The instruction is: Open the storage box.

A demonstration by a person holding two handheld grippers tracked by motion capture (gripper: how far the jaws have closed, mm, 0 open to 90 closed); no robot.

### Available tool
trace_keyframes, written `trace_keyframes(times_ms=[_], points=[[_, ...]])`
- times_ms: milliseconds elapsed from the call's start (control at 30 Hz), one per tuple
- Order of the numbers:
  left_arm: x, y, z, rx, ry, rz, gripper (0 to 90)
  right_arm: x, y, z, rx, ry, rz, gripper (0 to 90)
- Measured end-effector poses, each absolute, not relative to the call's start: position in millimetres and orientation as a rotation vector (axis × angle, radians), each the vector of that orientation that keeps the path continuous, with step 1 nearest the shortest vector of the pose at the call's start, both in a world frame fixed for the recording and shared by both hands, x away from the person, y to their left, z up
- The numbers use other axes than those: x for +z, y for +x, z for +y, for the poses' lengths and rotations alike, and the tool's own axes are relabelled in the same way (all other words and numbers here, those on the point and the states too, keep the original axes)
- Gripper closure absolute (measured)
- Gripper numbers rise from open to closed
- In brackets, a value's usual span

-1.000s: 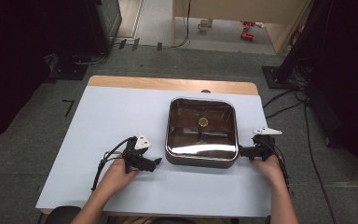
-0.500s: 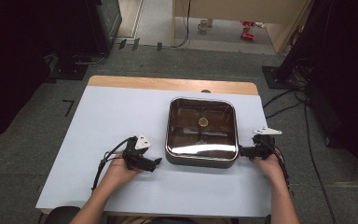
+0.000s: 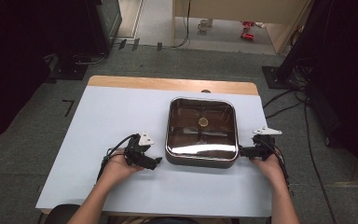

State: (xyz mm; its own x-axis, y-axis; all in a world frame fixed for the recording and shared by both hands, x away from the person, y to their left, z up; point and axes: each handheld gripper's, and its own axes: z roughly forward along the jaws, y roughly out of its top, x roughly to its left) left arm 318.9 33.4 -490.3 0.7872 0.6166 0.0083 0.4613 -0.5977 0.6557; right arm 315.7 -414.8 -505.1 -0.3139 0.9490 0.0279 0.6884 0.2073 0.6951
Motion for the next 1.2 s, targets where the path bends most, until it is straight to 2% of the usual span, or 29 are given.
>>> trace_keyframes(times_ms=[133,200,267,600,800,967,1200], points=[[-489,320,33,0.307,2.32,0.815,18.1,-505,316,-415,0.867,1.522,2.081,0.0],[-486,321,36,0.294,2.31,0.832,25.5,-505,316,-415,0.867,1.522,2.081,0.0],[-483,323,37,0.26,2.302,0.846,27.6,-505,316,-415,0.866,1.521,2.081,0.0],[-454,330,38,0.13,2.264,0.857,27.9,-505,316,-415,0.866,1.521,2.081,0.0],[-437,334,32,0.168,2.265,0.814,27.4,-505,316,-415,0.866,1.52,2.081,0.0],[-425,342,28,0.141,2.227,0.771,24.2,-505,316,-415,0.865,1.52,2.081,0.0],[-408,356,6,0.141,2.218,0.696,26.3,-505,316,-415,0.867,1.519,2.08,0.0]])
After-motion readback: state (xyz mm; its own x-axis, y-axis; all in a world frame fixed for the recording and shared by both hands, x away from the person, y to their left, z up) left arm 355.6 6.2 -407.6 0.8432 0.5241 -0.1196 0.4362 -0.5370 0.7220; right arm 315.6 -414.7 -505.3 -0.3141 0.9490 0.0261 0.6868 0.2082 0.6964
